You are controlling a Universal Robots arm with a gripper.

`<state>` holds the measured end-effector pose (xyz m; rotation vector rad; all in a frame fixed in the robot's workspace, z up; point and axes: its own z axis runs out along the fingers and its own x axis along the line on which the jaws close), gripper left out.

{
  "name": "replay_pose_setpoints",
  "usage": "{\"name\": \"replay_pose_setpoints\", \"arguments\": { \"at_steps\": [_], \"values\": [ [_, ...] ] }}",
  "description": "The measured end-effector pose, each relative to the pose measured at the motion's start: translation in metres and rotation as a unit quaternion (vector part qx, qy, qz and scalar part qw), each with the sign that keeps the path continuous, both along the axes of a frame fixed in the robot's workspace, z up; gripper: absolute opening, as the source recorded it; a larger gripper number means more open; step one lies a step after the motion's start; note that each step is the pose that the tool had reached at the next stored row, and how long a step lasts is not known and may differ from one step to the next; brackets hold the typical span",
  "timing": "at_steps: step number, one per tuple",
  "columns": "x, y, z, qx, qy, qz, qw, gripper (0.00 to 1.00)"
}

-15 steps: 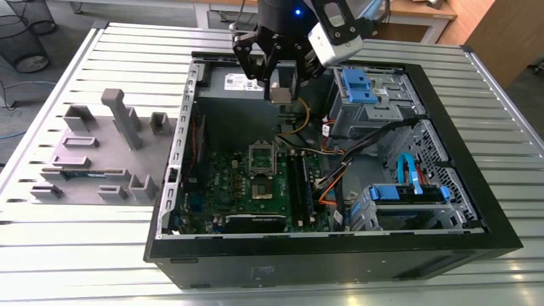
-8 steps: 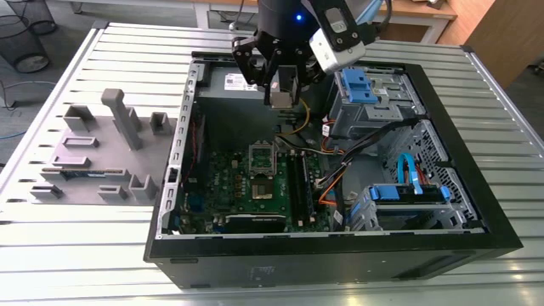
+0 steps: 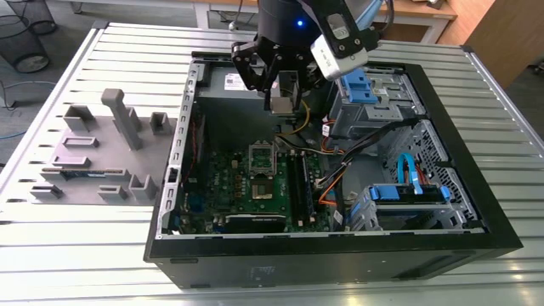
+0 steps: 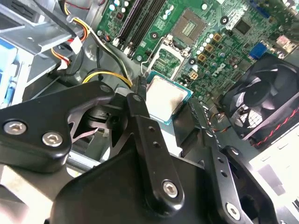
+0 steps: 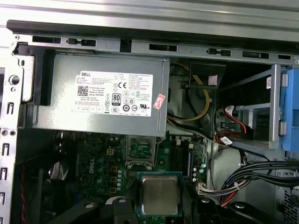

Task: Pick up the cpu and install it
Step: 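Pick up the cpu and move it towards the insertion slot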

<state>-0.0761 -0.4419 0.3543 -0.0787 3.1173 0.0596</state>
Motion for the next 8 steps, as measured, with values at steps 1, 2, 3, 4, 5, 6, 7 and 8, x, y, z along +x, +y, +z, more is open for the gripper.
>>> {"name": "replay_pose_setpoints", "arguments": {
  "at_steps": [1, 2, 3, 4, 5, 6, 7, 8],
  "values": [
    [0.0000, -0.0015, 0.0000, -0.0002, 0.0000, 0.000, 1.00000, 0.47],
    [0.0000, -0.0031, 0.0000, -0.0004, 0.0000, 0.000, 1.00000, 0.47],
    [0.0001, -0.0047, 0.0000, -0.0005, 0.0000, 0.000, 1.00000, 0.47],
    [0.0000, -0.0064, 0.0000, -0.0007, 0.0000, 0.000, 1.00000, 0.47],
    [0.0000, -0.0083, 0.0000, -0.0008, 0.0000, 0.000, 1.00000, 0.47],
    [0.0000, -0.0093, 0.0000, -0.0008, 0.0000, 0.000, 1.00000, 0.47],
    [0.0000, -0.0097, 0.0000, -0.0008, 0.0000, 0.000, 1.00000, 0.47],
    [0.0000, -0.0097, 0.0000, -0.0008, 0.0000, 0.000, 1.00000, 0.47]
  ]
}}
